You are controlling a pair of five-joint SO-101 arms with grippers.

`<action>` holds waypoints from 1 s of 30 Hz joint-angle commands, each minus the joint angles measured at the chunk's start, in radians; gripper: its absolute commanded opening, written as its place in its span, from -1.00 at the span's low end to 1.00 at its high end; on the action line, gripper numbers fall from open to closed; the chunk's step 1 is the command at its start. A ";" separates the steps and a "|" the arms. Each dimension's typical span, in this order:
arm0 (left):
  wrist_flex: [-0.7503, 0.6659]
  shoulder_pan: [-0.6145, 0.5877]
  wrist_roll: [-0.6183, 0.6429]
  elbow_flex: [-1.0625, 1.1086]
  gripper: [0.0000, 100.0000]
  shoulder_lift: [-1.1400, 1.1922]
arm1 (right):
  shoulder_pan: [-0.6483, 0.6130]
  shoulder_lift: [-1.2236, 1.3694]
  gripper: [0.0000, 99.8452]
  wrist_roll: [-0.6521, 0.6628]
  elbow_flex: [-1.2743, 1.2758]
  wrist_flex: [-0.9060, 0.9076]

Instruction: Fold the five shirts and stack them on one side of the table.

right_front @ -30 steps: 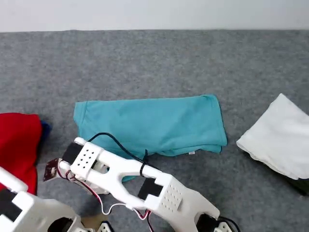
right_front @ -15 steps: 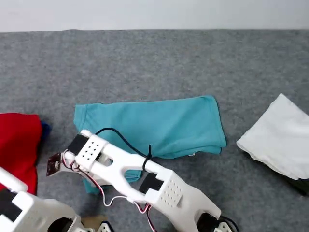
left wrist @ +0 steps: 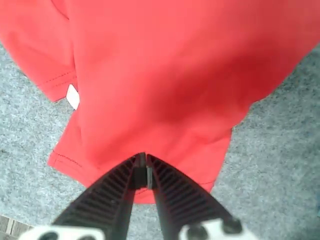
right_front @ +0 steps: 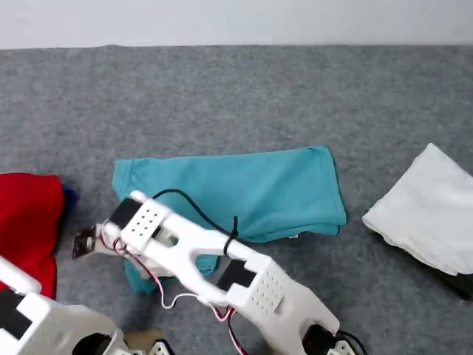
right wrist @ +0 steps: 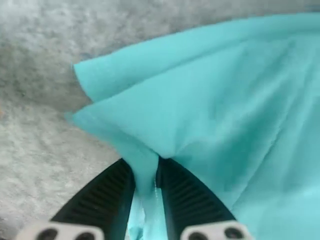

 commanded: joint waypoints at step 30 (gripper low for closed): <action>-0.075 0.002 -0.005 0.054 -0.99 -0.012 | 0.245 -0.255 -0.95 0.040 -0.011 -0.223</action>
